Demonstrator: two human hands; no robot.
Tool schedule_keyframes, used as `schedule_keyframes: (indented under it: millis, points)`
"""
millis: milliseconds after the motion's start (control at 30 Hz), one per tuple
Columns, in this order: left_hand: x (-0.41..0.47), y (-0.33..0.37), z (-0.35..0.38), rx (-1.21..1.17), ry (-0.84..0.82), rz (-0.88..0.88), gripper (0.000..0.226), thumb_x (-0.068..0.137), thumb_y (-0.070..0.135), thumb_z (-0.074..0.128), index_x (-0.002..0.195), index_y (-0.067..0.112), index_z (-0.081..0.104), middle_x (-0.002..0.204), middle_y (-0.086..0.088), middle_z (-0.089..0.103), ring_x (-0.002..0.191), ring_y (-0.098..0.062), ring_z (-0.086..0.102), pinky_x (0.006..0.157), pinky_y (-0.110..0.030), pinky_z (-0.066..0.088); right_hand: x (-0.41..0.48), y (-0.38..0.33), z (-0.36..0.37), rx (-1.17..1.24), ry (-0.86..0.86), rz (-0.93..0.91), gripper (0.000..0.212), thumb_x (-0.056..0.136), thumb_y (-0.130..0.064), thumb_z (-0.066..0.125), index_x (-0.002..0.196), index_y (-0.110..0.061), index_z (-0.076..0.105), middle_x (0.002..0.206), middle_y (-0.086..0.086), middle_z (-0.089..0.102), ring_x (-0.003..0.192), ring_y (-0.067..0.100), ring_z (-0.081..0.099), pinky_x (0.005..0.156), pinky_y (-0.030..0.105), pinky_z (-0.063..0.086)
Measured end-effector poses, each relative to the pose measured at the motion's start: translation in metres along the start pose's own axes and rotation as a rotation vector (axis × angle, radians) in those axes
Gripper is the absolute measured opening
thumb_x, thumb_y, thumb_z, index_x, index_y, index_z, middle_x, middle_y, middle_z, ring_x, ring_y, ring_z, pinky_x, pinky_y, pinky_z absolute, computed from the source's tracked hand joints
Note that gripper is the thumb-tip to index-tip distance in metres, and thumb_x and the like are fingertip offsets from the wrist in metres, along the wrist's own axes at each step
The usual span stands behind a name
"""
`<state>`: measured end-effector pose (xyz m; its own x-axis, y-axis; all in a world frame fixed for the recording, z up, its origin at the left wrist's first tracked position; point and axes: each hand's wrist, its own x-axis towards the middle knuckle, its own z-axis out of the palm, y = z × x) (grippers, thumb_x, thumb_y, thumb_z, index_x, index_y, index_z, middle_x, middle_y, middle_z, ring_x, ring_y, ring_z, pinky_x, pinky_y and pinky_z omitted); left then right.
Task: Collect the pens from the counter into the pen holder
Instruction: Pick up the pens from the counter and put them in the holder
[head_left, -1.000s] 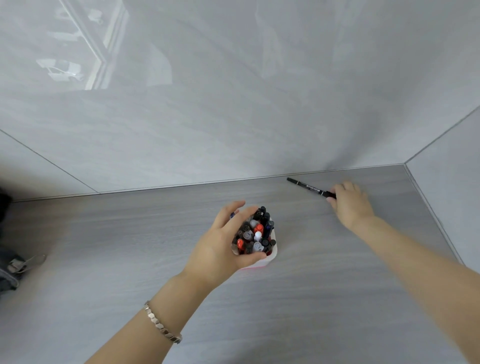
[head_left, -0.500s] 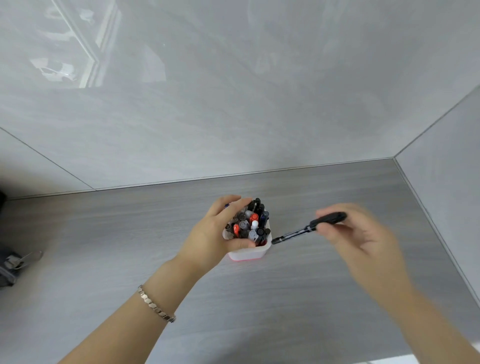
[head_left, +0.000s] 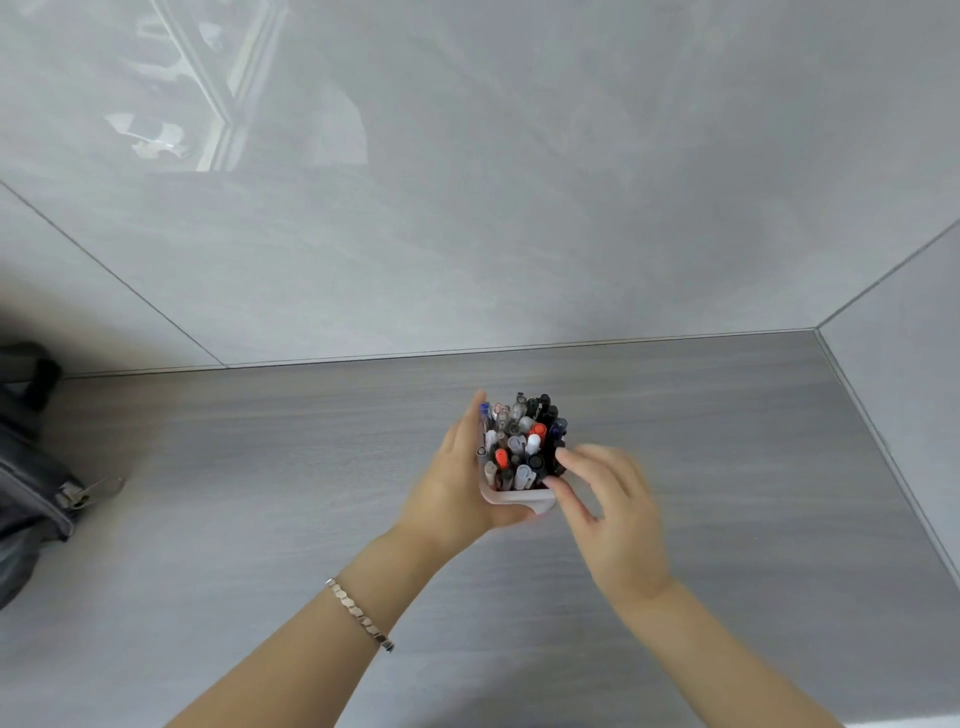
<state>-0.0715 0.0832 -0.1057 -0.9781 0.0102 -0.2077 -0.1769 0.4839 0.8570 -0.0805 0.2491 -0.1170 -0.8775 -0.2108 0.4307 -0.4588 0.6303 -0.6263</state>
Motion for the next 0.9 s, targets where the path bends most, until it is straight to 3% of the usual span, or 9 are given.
schedule_keyframes:
  millis: [67, 200, 300, 367, 500, 567, 633, 733, 900]
  points:
    - [0.002, -0.001, 0.003, 0.019, 0.028, -0.027, 0.107, 0.051, 0.019, 0.088, 0.138, 0.018, 0.027, 0.128, 0.003, 0.043, 0.120, -0.010, 0.043, 0.090, -0.017, 0.035, 0.006, -0.005, -0.005, 0.039, -0.076, 0.065, 0.022, 0.079, -0.023, 0.060, 0.100, -0.028, 0.057, 0.089, -0.004, 0.067, 0.085, 0.000, 0.055, 0.079, 0.010, 0.043]
    - [0.002, 0.001, -0.004, 0.000, 0.052, -0.029, 0.084, 0.050, 0.013, 0.087, 0.122, 0.017, 0.043, 0.108, 0.011, 0.042, 0.105, -0.008, 0.045, 0.082, -0.008, 0.031, 0.012, -0.002, -0.018, 0.222, -0.352, 0.235, 0.057, 0.081, -0.003, 0.062, 0.104, -0.050, 0.041, 0.092, -0.026, 0.057, 0.088, -0.011, 0.055, 0.078, 0.005, 0.041]
    - [0.000, -0.014, -0.031, -0.036, 0.126, -0.072, 0.076, 0.048, 0.011, 0.087, 0.111, 0.027, 0.047, 0.100, 0.020, 0.044, 0.100, -0.008, 0.048, 0.086, -0.019, 0.038, 0.017, 0.006, -0.016, 0.047, -0.475, 0.226, 0.036, 0.083, -0.004, 0.060, 0.107, -0.032, 0.057, 0.088, -0.024, 0.056, 0.083, -0.014, 0.054, 0.078, 0.009, 0.038]
    - [-0.001, -0.022, -0.061, -0.117, 0.193, -0.099, 0.069, 0.041, 0.014, 0.088, 0.094, 0.033, 0.049, 0.097, 0.013, 0.057, 0.090, -0.010, 0.057, 0.082, -0.026, 0.046, 0.022, 0.004, -0.010, 0.009, -0.563, 0.263, 0.025, 0.085, -0.006, 0.058, 0.104, -0.021, 0.063, 0.082, -0.019, 0.058, 0.078, -0.006, 0.056, 0.079, 0.017, 0.040]
    - [0.007, -0.038, -0.129, -0.195, 0.251, -0.130, 0.061, 0.051, -0.012, 0.080, 0.082, 0.031, 0.049, 0.077, 0.016, 0.064, 0.063, 0.012, 0.062, 0.063, -0.009, 0.049, 0.032, -0.012, 0.007, -0.019, -0.732, 0.328, 0.020, 0.088, -0.010, 0.055, 0.105, -0.016, 0.063, 0.078, -0.015, 0.056, 0.078, 0.009, 0.057, 0.077, 0.018, 0.042]
    - [0.013, -0.053, -0.161, -0.173, 0.261, -0.150, 0.063, 0.045, -0.003, 0.084, 0.083, 0.034, 0.050, 0.087, 0.010, 0.064, 0.071, 0.010, 0.064, 0.076, -0.019, 0.051, 0.035, -0.020, 0.016, -0.040, -0.768, 0.364, 0.020, 0.089, -0.011, 0.054, 0.107, -0.016, 0.062, 0.079, -0.014, 0.056, 0.074, 0.008, 0.054, 0.076, 0.018, 0.041]
    - [0.018, -0.068, -0.183, -0.162, 0.232, -0.171, 0.066, 0.033, 0.012, 0.086, 0.085, 0.036, 0.052, 0.096, 0.001, 0.068, 0.087, -0.010, 0.068, 0.090, -0.036, 0.050, 0.038, -0.027, 0.023, -0.072, -0.798, 0.384, 0.022, 0.090, -0.012, 0.053, 0.110, -0.015, 0.061, 0.086, -0.007, 0.058, 0.077, 0.011, 0.053, 0.078, 0.019, 0.040]
    - [0.022, -0.079, -0.201, -0.121, 0.206, -0.189, 0.063, 0.044, -0.004, 0.084, 0.085, 0.031, 0.052, 0.087, 0.009, 0.064, 0.076, 0.000, 0.064, 0.083, -0.030, 0.046, 0.042, -0.033, 0.030, -0.112, -0.799, 0.381, 0.023, 0.091, -0.014, 0.052, 0.112, -0.015, 0.061, 0.090, -0.005, 0.057, 0.072, 0.005, 0.051, 0.070, 0.013, 0.039]
    - [0.021, -0.088, -0.217, -0.183, 0.143, -0.208, 0.087, 0.042, 0.001, 0.079, 0.121, 0.012, 0.045, 0.104, -0.006, 0.063, 0.099, -0.024, 0.061, 0.084, -0.029, 0.045, 0.048, -0.045, 0.033, -0.183, -0.786, 0.428, 0.023, 0.091, -0.016, 0.050, 0.112, -0.016, 0.060, 0.091, -0.004, 0.057, 0.081, 0.013, 0.052, 0.077, 0.021, 0.041]
